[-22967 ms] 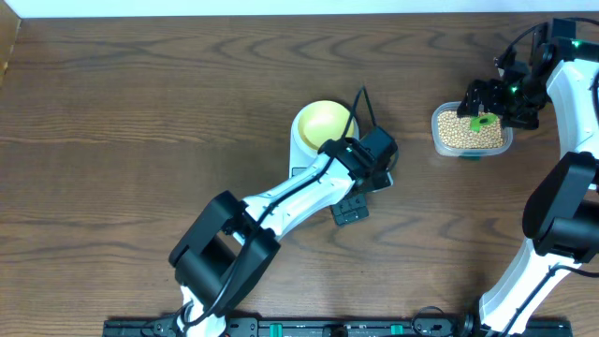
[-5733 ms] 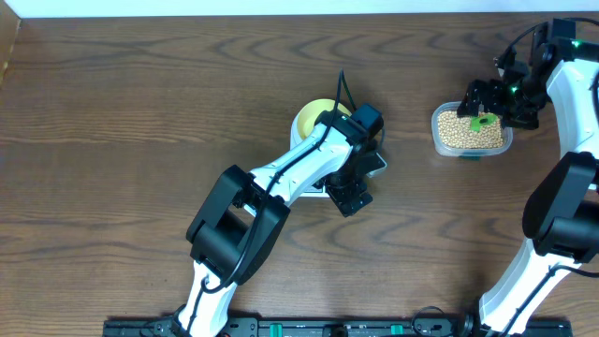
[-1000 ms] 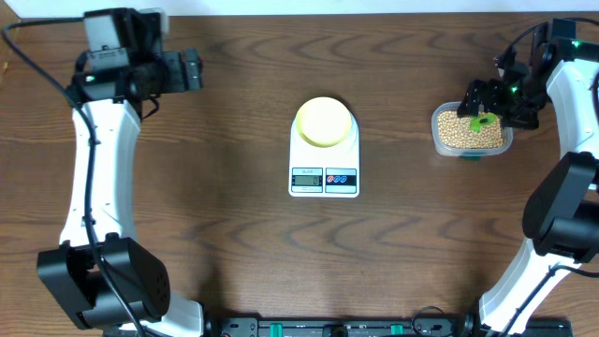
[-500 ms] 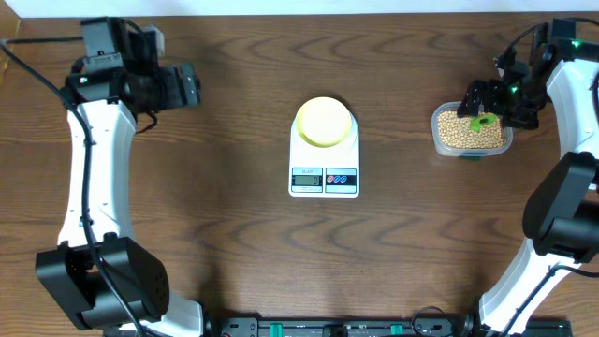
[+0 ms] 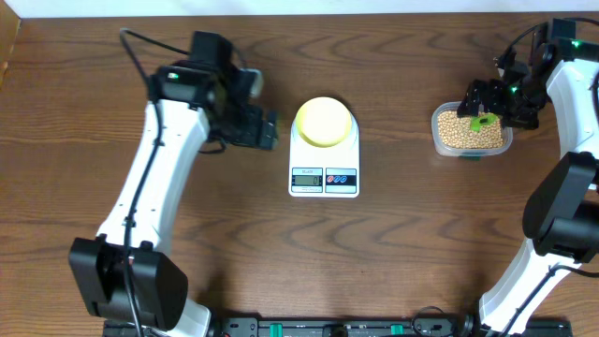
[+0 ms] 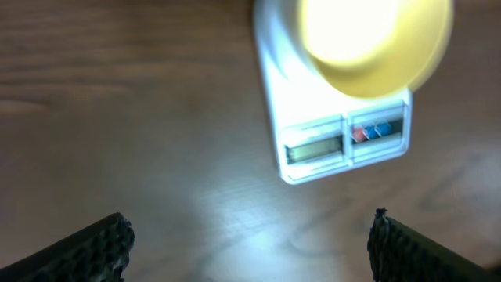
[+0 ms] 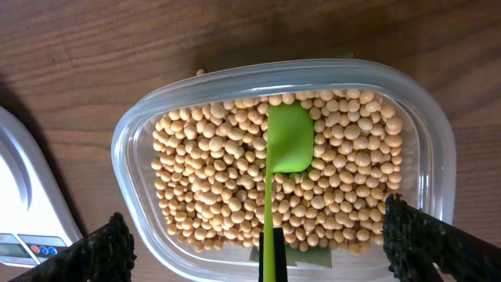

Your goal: Scoop item into bowl and weigh 50g on scale

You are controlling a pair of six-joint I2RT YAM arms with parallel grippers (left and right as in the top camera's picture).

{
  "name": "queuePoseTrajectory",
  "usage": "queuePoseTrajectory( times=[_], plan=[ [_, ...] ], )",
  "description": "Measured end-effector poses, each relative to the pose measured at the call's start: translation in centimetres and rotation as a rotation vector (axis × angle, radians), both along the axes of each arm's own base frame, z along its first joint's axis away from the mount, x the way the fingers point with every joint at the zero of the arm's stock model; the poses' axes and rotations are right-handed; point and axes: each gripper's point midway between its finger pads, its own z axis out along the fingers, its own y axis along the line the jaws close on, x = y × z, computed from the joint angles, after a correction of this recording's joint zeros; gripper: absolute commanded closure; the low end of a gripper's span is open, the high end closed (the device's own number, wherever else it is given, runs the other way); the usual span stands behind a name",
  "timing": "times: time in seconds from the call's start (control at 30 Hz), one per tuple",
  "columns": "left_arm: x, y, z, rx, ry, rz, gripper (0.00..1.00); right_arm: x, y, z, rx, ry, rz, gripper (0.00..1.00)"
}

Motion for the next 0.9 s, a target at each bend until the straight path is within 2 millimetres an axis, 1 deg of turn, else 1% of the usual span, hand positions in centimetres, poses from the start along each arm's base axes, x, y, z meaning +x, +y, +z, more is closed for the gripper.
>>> queuePoseTrajectory(
  times=[0.1,0.2,0.33,0.5,0.57,0.63,0.8,0.9],
  plan=[
    [-1.2,-2.4,-0.1,-0.001,0.016,-0.054,0.02,0.0,0.0,0.0,0.000,0.000,0.000,0.01],
    [-2.3,-4.2,-0.8,0.000,0.037,-0.087,0.02,0.0,0.0,0.0,0.000,0.000,0.000,0.01],
    [-4.4,-6.3,-3.0,0.011,0.086,-0.121,0.02,0.0,0.0,0.0,0.000,0.000,0.000,0.01],
    [-5.6,-8.4,-5.9,0.012,0.086,-0.160,0.02,0.0,0.0,0.0,0.000,0.000,0.000,0.01],
    [-5.6,-8.8,-6.6,0.012,0.074,-0.164,0.02,0.0,0.0,0.0,0.000,0.000,0.000,0.01],
    [-5.1,-9.0,-7.0,0.015,0.047,-0.161,0.02,0.0,0.0,0.0,0.000,0.000,0.000,0.01],
    [-3.4,-9.6,-7.2,0.003,-0.035,-0.157,0.02,0.0,0.0,0.0,0.000,0.000,0.000,0.01],
    [-3.0,-9.8,-7.4,-0.003,-0.060,-0.161,0.02,0.0,0.0,0.0,0.000,0.000,0.000,0.01]
  ],
)
